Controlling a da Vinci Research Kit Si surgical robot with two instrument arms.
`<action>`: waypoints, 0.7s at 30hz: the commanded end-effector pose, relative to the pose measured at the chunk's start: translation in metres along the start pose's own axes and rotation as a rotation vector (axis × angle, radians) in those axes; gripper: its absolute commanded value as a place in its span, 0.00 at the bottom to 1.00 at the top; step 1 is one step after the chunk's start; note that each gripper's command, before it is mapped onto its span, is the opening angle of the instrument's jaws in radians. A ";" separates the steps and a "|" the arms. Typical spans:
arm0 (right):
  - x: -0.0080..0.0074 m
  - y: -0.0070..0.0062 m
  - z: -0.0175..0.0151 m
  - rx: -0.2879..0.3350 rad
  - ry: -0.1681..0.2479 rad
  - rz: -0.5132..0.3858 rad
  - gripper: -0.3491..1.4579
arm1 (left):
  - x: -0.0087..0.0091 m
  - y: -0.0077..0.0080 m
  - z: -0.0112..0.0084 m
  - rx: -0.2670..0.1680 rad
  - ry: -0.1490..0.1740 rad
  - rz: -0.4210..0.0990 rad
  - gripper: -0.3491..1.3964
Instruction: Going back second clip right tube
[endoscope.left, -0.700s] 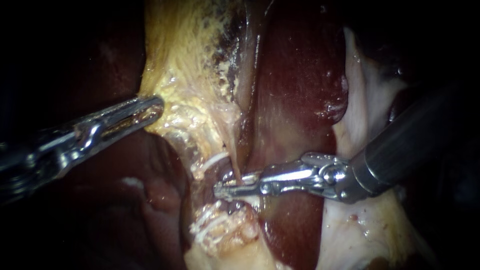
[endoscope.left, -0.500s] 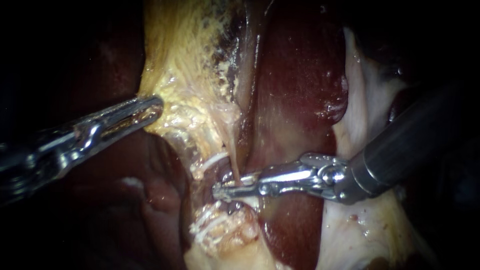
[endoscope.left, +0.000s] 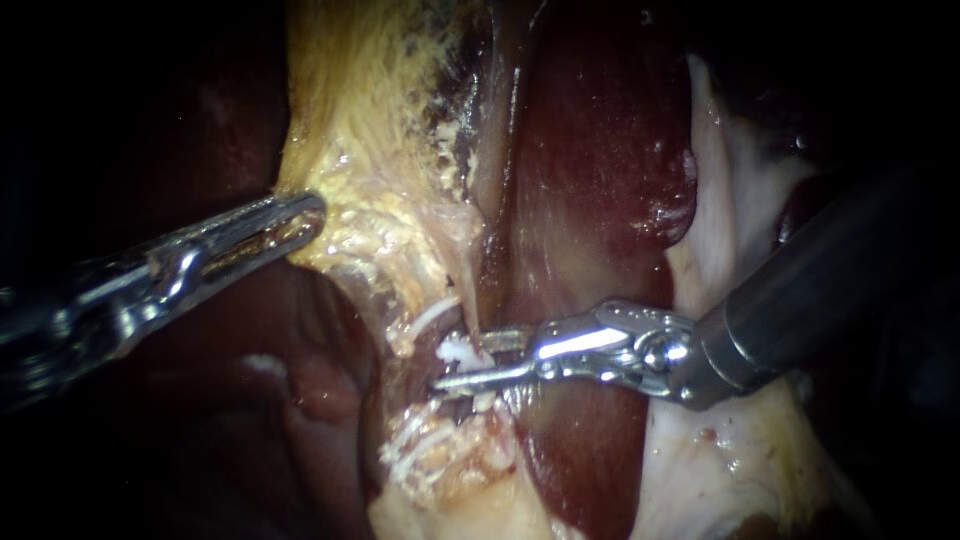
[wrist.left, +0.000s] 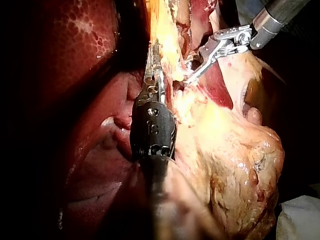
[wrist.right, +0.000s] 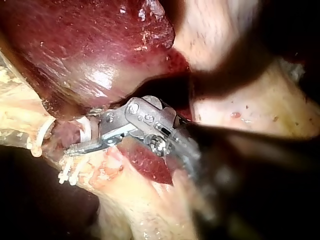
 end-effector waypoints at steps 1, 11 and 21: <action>0.0000 0.0002 -0.0002 -0.007 0.003 -0.004 0.52 | 0.0000 0.0000 0.0000 -0.001 0.000 0.000 0.00; -0.0004 -0.0034 -0.0003 0.126 -0.048 -0.017 0.52 | 0.0000 0.0000 0.0000 -0.001 0.000 0.000 0.00; -0.0002 -0.0048 0.0020 0.138 -0.049 -0.057 0.52 | 0.0000 -0.0002 0.0000 0.001 0.001 -0.001 0.00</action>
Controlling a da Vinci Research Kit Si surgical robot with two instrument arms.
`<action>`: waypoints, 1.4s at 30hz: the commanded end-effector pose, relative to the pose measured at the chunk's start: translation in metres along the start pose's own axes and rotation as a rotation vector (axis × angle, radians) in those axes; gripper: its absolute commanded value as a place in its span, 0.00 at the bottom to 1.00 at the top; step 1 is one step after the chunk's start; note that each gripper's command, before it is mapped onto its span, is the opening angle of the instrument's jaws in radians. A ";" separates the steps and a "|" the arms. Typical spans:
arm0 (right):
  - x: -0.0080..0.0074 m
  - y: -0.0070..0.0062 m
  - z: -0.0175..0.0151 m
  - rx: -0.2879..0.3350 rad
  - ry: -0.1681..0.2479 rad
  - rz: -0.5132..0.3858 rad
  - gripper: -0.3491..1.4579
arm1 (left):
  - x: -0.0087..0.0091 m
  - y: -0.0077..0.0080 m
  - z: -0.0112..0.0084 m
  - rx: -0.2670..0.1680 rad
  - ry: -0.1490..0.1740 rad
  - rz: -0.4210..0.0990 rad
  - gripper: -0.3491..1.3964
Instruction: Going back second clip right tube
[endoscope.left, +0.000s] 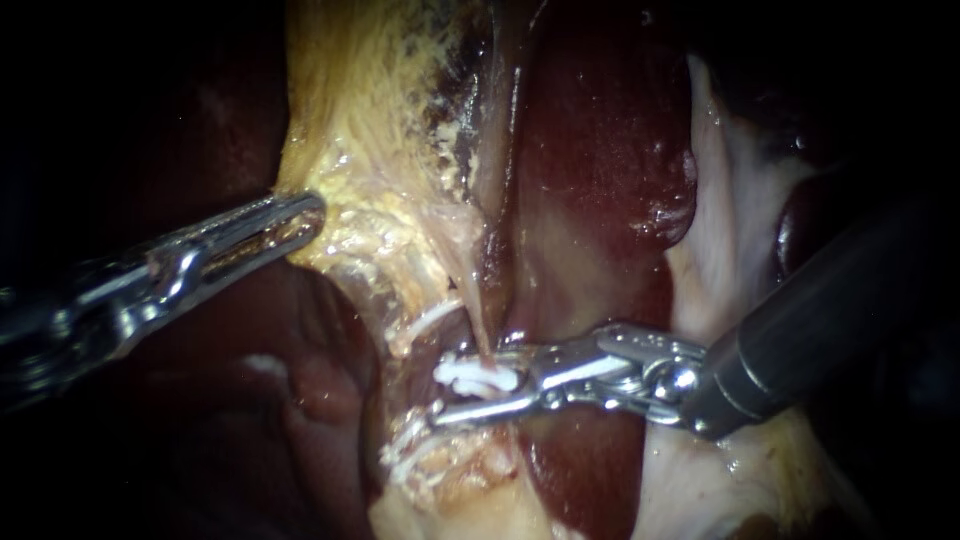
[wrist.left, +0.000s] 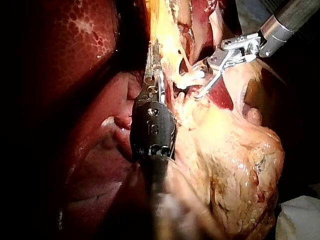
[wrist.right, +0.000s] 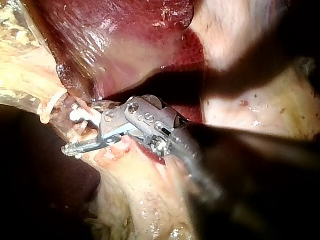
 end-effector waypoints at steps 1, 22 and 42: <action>-0.0002 0.0007 0.0000 -0.011 0.005 0.001 0.52 | 0.0000 0.0000 0.0000 0.002 0.001 0.000 0.00; -0.0008 0.0041 -0.0029 -0.063 0.031 -0.038 0.52 | 0.0002 0.0000 0.0001 0.001 0.006 0.001 0.00; 0.0011 0.0019 -0.0091 -0.054 0.017 -0.279 0.52 | 0.0003 0.0000 0.0001 0.004 0.007 0.001 0.00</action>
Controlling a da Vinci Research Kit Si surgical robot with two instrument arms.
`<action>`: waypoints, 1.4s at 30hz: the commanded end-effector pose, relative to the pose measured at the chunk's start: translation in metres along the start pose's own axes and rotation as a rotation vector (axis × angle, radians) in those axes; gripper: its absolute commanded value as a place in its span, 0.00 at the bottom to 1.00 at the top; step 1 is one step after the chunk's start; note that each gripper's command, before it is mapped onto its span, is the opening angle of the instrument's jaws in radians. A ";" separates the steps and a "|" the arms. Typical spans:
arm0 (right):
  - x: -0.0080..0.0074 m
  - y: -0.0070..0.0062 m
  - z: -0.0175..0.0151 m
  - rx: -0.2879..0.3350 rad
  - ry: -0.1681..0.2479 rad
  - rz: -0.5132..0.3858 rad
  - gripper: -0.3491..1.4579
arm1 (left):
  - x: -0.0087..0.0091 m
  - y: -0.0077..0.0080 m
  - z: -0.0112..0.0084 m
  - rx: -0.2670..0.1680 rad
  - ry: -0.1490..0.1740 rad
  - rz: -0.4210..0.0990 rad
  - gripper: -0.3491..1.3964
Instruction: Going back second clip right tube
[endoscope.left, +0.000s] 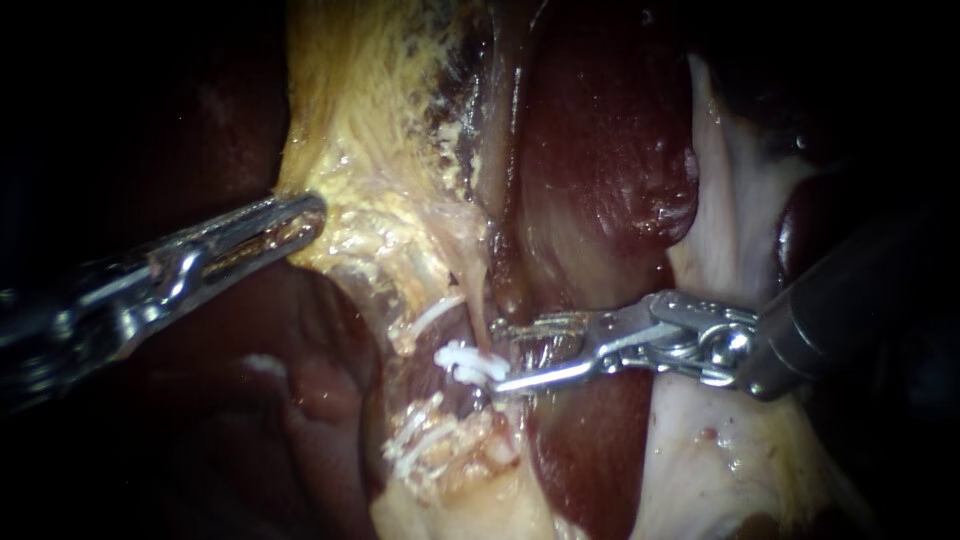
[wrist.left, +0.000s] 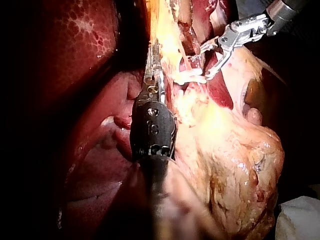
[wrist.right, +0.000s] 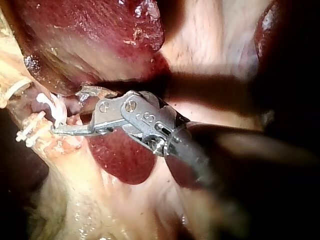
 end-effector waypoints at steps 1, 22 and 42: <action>0.0006 -0.0001 -0.0006 0.003 -0.001 -0.035 0.52 | 0.0000 0.0000 0.0000 0.000 0.000 0.000 0.00; 0.0060 -0.0012 -0.0067 0.001 -0.002 -0.280 0.52 | 0.0015 -0.0012 0.0019 0.063 0.029 0.011 0.00; 0.0065 -0.0017 -0.0069 0.015 -0.002 -0.278 0.52 | 0.0067 -0.0055 0.0127 0.164 0.090 0.122 0.00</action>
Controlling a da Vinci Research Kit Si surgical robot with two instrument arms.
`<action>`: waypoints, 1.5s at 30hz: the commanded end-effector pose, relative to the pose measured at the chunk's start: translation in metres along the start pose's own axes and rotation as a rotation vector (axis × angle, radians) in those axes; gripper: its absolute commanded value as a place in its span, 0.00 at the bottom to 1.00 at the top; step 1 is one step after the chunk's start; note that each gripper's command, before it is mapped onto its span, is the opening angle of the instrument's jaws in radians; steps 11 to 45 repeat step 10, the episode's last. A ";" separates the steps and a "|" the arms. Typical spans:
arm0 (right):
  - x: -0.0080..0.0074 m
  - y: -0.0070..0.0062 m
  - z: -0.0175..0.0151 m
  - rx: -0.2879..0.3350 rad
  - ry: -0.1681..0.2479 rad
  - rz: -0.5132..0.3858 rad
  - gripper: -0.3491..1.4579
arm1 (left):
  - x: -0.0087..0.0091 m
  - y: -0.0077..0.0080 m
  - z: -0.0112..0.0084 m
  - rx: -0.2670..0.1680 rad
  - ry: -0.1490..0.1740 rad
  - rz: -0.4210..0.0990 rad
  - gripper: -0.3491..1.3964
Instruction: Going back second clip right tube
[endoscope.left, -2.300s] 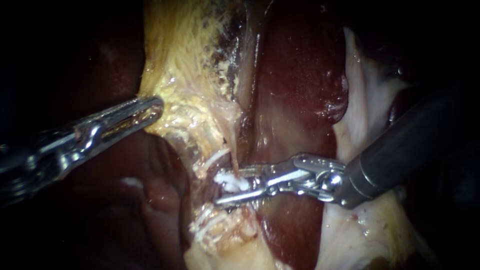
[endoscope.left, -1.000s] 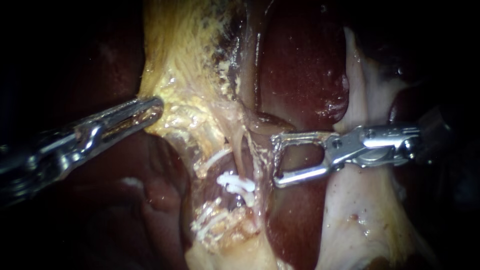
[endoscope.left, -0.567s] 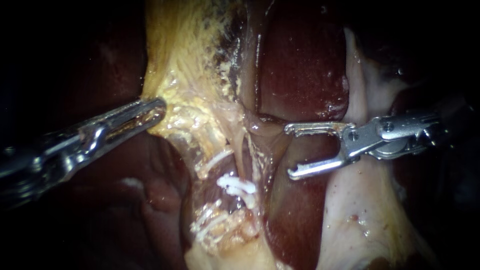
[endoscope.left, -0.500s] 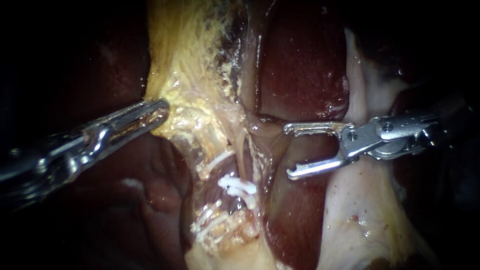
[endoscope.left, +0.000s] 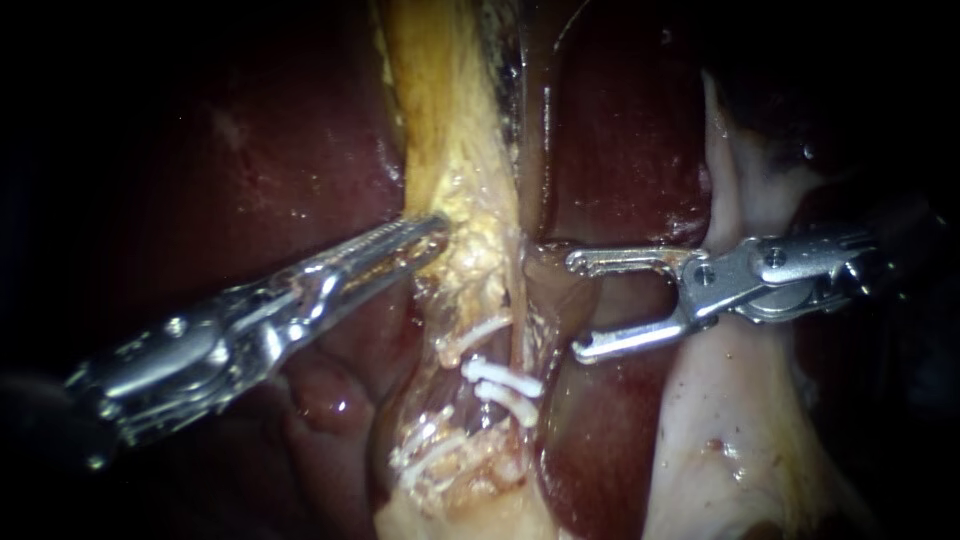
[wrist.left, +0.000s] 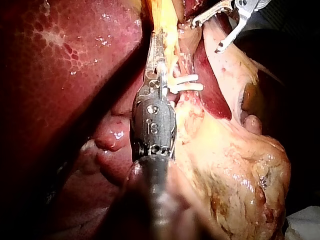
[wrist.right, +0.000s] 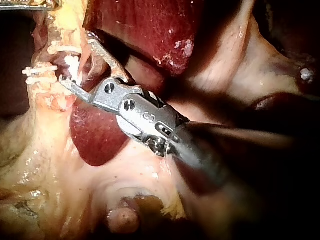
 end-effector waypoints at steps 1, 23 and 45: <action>0.0000 0.0000 0.0000 -0.001 0.000 0.000 0.52 | 0.0000 0.0001 -0.0002 0.002 0.002 0.003 0.00; 0.0002 0.0001 0.0000 -0.002 0.003 -0.004 0.52 | 0.0000 0.0003 -0.0005 0.008 0.005 0.007 0.00; 0.0002 0.0001 0.0000 -0.002 0.003 -0.004 0.52 | 0.0000 0.0003 -0.0005 0.008 0.005 0.007 0.00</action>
